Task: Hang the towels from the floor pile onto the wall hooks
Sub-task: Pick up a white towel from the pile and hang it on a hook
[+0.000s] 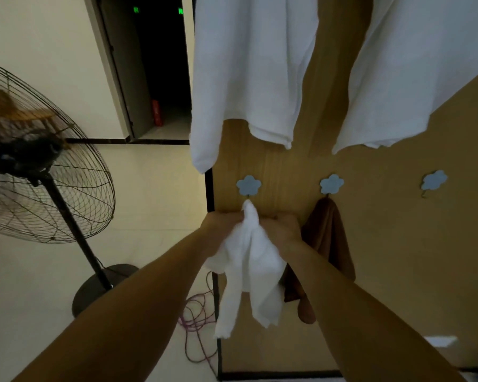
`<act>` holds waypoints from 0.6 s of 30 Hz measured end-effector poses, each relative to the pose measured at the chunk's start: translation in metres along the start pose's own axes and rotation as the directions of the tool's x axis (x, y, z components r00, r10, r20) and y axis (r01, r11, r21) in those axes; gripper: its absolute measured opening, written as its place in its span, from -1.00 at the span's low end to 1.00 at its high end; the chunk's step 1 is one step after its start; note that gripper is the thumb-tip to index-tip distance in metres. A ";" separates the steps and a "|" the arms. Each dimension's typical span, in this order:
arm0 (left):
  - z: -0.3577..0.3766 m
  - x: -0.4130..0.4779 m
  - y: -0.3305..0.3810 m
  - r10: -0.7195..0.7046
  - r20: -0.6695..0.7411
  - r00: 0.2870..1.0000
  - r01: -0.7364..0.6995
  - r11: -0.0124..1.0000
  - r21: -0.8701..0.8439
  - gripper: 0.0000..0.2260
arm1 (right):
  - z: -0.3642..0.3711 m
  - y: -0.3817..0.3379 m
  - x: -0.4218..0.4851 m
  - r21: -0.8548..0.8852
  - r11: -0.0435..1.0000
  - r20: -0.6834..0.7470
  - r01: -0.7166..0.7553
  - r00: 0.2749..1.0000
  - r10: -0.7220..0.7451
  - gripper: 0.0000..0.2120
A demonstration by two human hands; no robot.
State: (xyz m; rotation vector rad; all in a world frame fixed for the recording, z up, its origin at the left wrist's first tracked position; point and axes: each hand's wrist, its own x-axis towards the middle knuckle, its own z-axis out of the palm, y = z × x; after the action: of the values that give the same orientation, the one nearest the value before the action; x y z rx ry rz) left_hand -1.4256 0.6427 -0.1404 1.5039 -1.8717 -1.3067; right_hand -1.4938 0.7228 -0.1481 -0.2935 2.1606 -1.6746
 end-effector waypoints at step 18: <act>-0.032 0.014 -0.050 0.803 -0.117 0.585 -0.719 0.579 0.384 -0.67 | 0.000 0.021 -0.023 -0.549 0.600 0.112 0.582 0.763 -0.637 -0.43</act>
State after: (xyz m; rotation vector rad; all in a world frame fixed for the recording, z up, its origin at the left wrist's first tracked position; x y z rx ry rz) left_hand -1.3789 0.6173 -0.1706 0.7051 -2.1901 -0.3729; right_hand -1.4713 0.7377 -0.1642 -1.2874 2.7978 -1.2811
